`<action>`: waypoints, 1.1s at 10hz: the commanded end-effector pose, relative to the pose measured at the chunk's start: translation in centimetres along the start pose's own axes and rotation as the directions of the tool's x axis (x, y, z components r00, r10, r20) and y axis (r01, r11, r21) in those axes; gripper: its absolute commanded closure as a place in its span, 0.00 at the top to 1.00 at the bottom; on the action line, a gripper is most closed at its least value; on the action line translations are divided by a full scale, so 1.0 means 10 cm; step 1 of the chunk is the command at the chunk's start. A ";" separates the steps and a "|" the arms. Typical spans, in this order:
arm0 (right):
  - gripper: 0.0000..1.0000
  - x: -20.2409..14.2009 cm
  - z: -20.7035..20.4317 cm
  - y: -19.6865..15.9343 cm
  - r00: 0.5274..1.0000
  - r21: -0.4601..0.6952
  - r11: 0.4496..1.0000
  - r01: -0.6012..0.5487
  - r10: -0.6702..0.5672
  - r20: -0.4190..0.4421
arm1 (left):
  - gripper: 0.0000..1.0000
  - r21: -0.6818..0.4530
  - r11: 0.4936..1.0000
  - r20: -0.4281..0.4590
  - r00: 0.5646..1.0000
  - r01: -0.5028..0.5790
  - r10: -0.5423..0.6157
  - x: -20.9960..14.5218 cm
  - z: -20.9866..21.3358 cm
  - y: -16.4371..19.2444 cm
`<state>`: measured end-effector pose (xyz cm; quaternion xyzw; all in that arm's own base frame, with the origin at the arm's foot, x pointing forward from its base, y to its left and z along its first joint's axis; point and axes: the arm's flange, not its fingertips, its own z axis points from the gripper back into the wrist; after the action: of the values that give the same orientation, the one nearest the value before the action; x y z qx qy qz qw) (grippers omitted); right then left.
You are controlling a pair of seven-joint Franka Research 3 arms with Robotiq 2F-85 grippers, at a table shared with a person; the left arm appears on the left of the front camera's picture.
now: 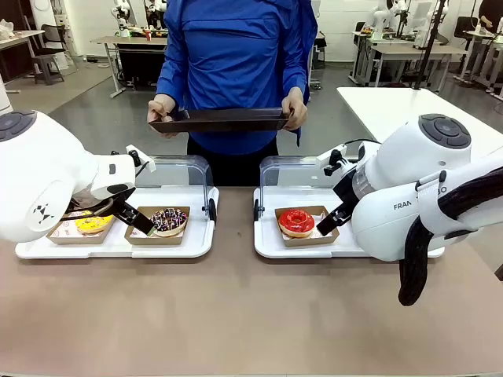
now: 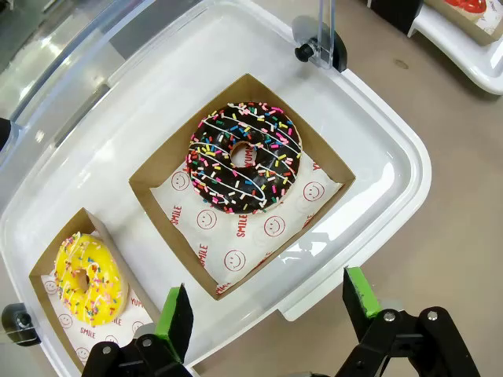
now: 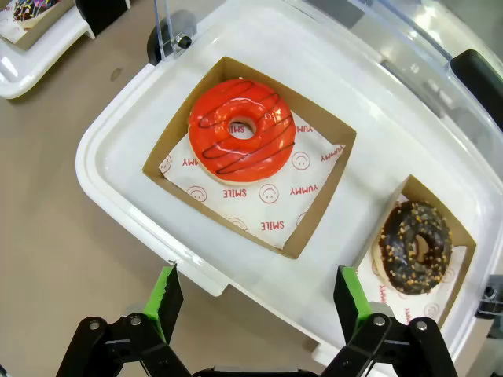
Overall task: Provide the desired donut to the person.
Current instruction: Pick up and lift the Paper togo box containing the Donut pointed at by the person.
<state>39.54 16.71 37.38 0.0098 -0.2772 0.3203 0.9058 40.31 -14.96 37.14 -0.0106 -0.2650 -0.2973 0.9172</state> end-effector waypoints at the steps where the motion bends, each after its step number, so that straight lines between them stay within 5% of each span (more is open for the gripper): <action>1: 1.00 0.00 0.00 0.00 1.000 0.000 1.000 0.000 0.000 0.000 | 1.00 0.000 1.000 0.001 1.000 0.000 0.000 0.00 0.00 0.00; 6: 1.00 0.00 0.00 0.00 1.000 0.000 1.000 0.000 0.000 0.000 | 1.00 0.000 1.000 0.000 1.000 0.000 0.000 0.00 0.00 0.00; 11: 1.00 -0.49 1.51 -0.99 0.964 0.242 0.935 -0.260 0.236 0.123 | 1.00 -0.189 0.968 0.006 0.986 0.164 -0.166 -0.86 1.22 0.32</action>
<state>36.77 7.30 47.76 0.0946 -0.2859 0.4357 0.8482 37.57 -10.30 44.76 -0.0549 -0.2344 -0.3834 0.8917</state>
